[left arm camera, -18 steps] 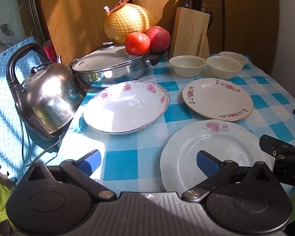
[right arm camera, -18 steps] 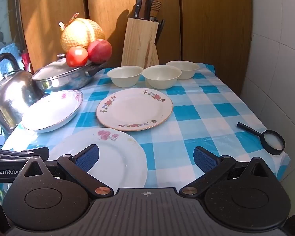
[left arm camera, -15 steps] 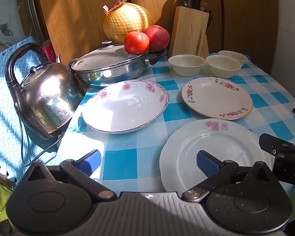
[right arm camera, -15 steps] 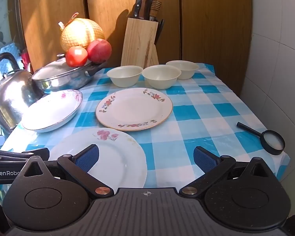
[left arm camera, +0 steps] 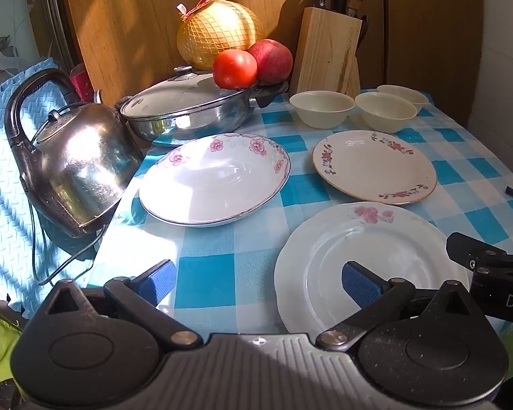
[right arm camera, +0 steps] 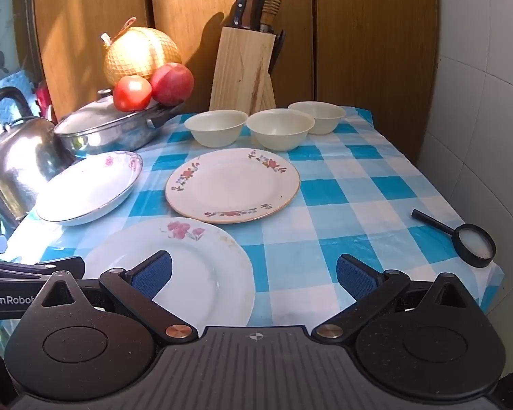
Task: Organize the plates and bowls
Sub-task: 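Move the right gripper forward over the table toward the plates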
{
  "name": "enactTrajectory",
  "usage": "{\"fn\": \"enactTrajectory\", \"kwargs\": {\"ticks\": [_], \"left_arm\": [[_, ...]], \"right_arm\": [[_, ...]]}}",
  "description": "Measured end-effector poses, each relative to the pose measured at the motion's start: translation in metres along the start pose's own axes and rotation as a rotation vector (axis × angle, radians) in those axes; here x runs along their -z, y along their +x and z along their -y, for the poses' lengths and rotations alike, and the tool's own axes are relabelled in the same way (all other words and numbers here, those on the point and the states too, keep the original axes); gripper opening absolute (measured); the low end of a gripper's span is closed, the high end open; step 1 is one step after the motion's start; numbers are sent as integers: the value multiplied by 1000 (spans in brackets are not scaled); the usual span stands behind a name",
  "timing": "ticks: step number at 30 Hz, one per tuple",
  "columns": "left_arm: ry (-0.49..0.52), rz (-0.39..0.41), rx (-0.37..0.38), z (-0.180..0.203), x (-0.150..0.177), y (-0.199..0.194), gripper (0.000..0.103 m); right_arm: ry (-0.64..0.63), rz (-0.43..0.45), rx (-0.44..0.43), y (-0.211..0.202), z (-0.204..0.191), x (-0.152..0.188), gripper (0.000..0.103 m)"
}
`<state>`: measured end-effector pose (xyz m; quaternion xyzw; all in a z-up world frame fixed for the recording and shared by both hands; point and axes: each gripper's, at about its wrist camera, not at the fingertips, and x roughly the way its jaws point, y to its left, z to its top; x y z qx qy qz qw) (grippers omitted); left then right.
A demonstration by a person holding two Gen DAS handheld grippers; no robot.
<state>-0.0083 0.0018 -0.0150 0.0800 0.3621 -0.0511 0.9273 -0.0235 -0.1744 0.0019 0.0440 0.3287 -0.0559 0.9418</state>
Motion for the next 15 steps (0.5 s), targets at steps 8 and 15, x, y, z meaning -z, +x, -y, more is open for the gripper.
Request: {"fn": "enactTrajectory", "kwargs": {"ticks": [8,15], "left_arm": [[5,-30,25,5,-3,3,99],[7,-77,65,7,-4,9,99]], "right_arm": [[4,-12,1,2,2,2,103],[29,-34,8,7,9,0,103]]}}
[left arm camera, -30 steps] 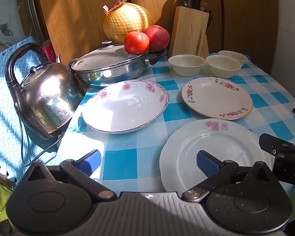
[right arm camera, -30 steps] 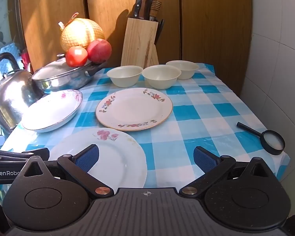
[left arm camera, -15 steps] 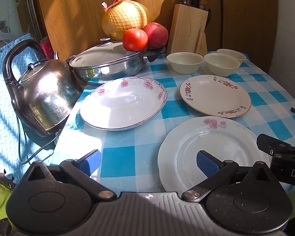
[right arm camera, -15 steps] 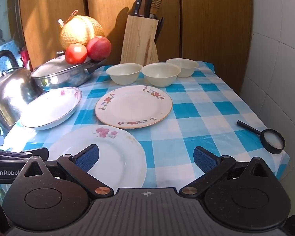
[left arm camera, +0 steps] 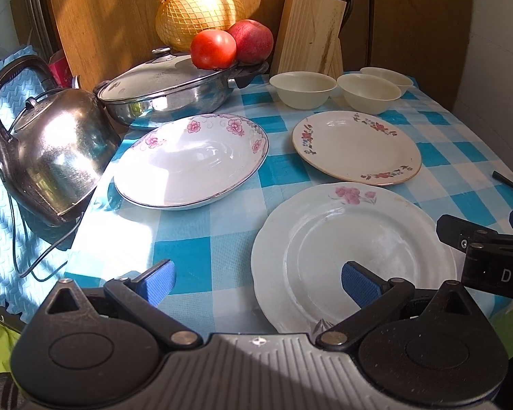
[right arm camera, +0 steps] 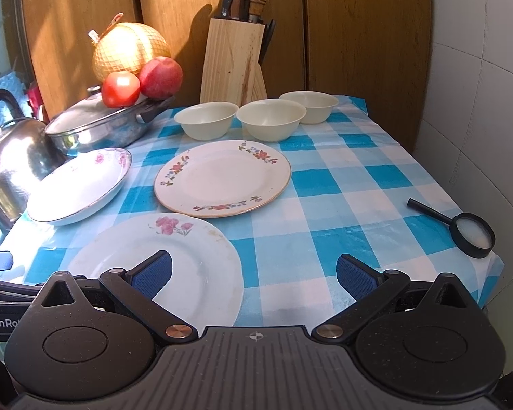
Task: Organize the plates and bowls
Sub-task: 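Move the right gripper forward over the table toward the plates, then reach the right gripper to the rim of the cream floral-rim plate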
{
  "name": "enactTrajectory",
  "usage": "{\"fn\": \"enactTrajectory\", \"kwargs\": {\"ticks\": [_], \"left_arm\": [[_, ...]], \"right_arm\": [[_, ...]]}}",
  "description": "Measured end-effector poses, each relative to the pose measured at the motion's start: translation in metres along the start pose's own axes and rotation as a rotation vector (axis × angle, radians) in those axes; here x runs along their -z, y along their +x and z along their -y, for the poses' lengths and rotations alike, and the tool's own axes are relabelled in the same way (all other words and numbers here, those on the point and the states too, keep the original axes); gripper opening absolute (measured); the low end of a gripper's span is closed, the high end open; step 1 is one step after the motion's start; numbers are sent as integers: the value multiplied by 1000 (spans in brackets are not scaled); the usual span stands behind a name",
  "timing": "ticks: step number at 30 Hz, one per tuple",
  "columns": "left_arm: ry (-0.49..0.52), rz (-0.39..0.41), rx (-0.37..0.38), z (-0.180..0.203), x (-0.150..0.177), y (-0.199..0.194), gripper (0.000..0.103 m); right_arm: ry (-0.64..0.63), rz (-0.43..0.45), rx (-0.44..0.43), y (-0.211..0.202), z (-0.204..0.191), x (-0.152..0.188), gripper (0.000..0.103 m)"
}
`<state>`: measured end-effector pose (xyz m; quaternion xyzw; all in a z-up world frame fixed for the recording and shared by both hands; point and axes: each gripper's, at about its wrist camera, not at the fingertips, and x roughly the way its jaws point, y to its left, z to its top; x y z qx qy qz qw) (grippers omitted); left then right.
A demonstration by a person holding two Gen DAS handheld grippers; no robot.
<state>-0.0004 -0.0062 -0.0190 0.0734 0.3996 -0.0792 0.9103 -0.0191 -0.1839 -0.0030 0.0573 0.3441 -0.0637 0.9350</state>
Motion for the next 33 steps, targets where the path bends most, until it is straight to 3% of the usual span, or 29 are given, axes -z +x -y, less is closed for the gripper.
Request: {"fn": "enactTrajectory", "kwargs": {"ticks": [19,23,26,33], "left_arm": [[-14,-109,35,-4,-7,28,98],[-30,-144,56,-3,-8,37,98],[-41,-154,74,-3,-9,39,98],[-62,-176,127,-3,-14,45,98]], "right_arm": [[-17,-92,-4,25,2,0,102],[-2,-120,-28,32,5,0,96],[28,-161,-68,38,9,1,80],[28,-168,-94,40,9,0,73]]}}
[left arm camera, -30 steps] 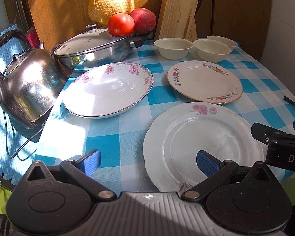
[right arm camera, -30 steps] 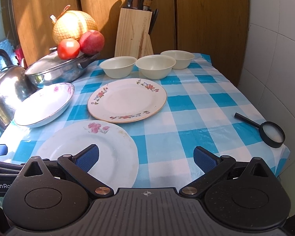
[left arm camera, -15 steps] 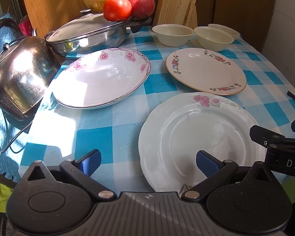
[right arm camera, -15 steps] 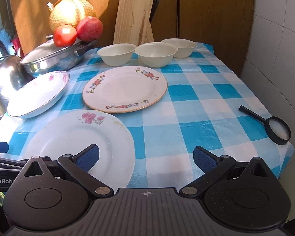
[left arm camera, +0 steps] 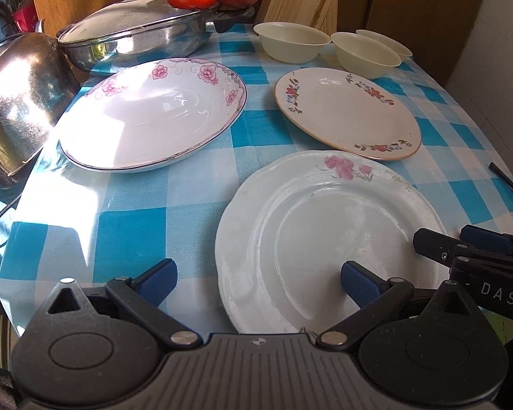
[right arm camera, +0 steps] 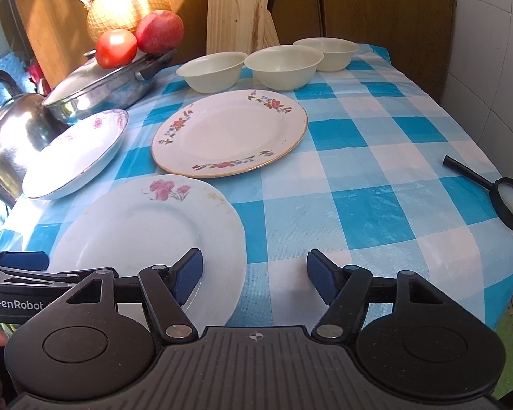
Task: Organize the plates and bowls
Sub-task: 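Reach the right gripper to the rim of the cream floral-rim plate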
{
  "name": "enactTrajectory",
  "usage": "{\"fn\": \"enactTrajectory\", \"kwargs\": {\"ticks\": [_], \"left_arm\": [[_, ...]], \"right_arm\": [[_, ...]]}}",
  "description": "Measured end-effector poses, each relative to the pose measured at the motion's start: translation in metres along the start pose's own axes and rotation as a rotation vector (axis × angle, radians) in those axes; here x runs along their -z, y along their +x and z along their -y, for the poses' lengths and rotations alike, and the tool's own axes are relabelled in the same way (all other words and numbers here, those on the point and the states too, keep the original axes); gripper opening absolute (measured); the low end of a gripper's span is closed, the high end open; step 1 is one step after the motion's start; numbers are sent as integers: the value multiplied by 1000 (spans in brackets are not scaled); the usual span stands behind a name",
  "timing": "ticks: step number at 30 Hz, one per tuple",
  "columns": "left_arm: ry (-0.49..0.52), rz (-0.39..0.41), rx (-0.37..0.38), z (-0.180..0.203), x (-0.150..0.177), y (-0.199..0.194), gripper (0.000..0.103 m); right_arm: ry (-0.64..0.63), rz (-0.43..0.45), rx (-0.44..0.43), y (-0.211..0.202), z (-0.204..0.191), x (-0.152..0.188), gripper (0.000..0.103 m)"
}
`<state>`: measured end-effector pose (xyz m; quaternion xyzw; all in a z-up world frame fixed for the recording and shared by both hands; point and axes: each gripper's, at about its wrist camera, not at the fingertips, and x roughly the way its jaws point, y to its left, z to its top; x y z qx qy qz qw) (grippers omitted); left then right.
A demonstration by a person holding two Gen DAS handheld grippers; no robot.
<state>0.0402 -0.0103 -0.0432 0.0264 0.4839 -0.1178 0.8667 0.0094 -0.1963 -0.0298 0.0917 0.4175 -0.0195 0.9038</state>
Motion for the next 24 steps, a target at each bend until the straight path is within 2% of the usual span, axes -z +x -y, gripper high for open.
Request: {"fn": "enactTrajectory", "kwargs": {"ticks": [2,6,7,8,9,15,24], "left_arm": [[13,-2,11,3,-2,1,98],[33,-3,38,9,-5,2,94],[35,-3,44,10,-6,3,92],[41,-2,56,11,-8,3,89],[40,0,59,12,-9,3,86],[30,-6,52,10,-12,4,85],[33,-6,53,9,-10,-1,84]], "right_arm": [[0,-5,-22,0,0,-1,70],[-4,-11,-49,1,-1,-4,59],[3,-18,-73,1,0,-5,50],[13,-28,-101,3,0,-7,37],[23,-35,-113,4,0,-8,37],[-2,-51,-111,8,-4,-15,37],[-11,-28,-122,1,-4,-14,38]]}}
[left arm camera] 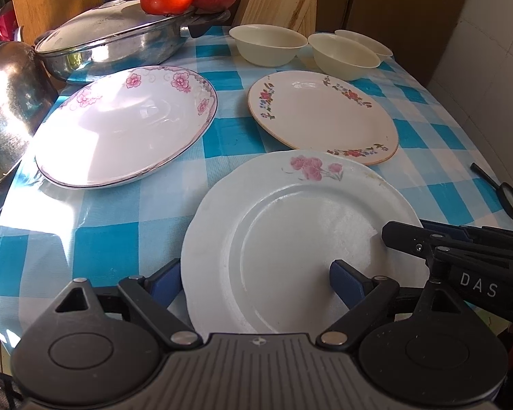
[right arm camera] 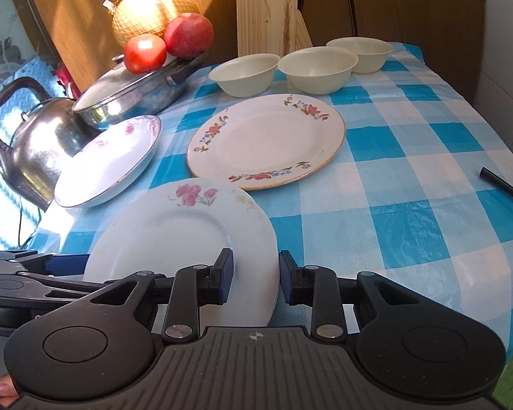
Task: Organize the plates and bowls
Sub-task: 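Reach the right gripper to the rim of the cream floral-rim plate, then close the right gripper on the rim of the cream floral-rim plate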
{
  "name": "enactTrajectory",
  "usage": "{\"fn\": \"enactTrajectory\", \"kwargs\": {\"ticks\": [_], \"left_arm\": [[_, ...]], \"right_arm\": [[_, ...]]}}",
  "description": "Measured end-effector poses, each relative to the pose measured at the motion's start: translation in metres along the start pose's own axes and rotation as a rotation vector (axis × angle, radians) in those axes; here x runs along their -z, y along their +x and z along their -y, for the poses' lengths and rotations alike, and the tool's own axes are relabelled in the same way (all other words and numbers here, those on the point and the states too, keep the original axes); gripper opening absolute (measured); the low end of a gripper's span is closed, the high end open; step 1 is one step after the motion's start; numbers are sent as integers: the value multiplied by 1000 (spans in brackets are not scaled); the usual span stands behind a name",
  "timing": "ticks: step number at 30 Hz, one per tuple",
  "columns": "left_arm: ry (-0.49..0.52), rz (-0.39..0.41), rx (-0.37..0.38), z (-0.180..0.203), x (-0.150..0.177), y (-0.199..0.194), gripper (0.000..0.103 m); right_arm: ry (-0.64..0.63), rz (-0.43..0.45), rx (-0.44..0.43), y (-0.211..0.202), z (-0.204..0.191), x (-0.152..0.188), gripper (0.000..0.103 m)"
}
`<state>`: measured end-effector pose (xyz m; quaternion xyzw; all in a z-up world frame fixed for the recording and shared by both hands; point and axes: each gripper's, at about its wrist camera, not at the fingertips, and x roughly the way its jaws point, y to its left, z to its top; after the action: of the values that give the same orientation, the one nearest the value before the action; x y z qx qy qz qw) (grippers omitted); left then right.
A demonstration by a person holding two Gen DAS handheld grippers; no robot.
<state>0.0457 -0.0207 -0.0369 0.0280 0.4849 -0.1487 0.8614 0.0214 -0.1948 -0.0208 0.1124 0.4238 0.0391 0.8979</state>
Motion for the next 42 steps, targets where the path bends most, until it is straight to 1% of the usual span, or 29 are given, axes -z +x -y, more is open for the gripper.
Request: {"fn": "enactTrajectory", "kwargs": {"ticks": [3,7,9,12,14,16,18,19,21,22,26,28,30,32,36,37,40,42], "left_arm": [[9,10,-18,0,2,-3,84],[-21,1,-3,-8,1,-4,84],[-17,-1,-7,-8,1,-4,84],[-12,-7,-18,-8,0,-2,84],[-20,-10,-14,-11,0,-1,83],[-27,-13,-2,-13,-2,0,83],[-24,0,-3,-14,-3,-3,82],[-17,15,-9,-14,-3,-6,82],[-8,52,-20,-13,-5,-13,82],[-15,65,-17,-15,-7,-16,82],[-34,89,48,-16,-31,-21,82],[-41,103,78,-12,-54,-19,82],[-29,125,77,-6,-73,-15,82],[-11,136,78,0,-94,-7,82],[-20,110,127,2,-128,19,82],[-36,102,121,2,-136,28,82],[-54,84,112,0,-147,47,82],[-47,61,136,1,-152,59,82]], "right_arm": [[6,-18,-11,3,-2,1,39],[7,-6,-34,1,-3,-2,39],[9,-8,-41,2,-4,-3,41],[1,-40,-32,11,-5,-2,41],[-6,-38,-34,12,-6,-3,42],[12,-45,-56,13,-3,-6,45],[27,-29,-57,12,1,-8,45],[29,-12,-40,9,3,-10,47],[46,10,-21,7,8,-13,56],[62,14,-16,7,12,-15,57],[99,17,-8,10,23,-28,57],[93,43,25,10,26,-40,58],[97,69,48,10,31,-50,62],[115,85,58,13,37,-61,63],[195,74,55,29,55,-79,64],[213,66,52,33,59,-81,64],[270,39,43,46,71,-86,64],[302,22,27,53,78,-86,60]]}}
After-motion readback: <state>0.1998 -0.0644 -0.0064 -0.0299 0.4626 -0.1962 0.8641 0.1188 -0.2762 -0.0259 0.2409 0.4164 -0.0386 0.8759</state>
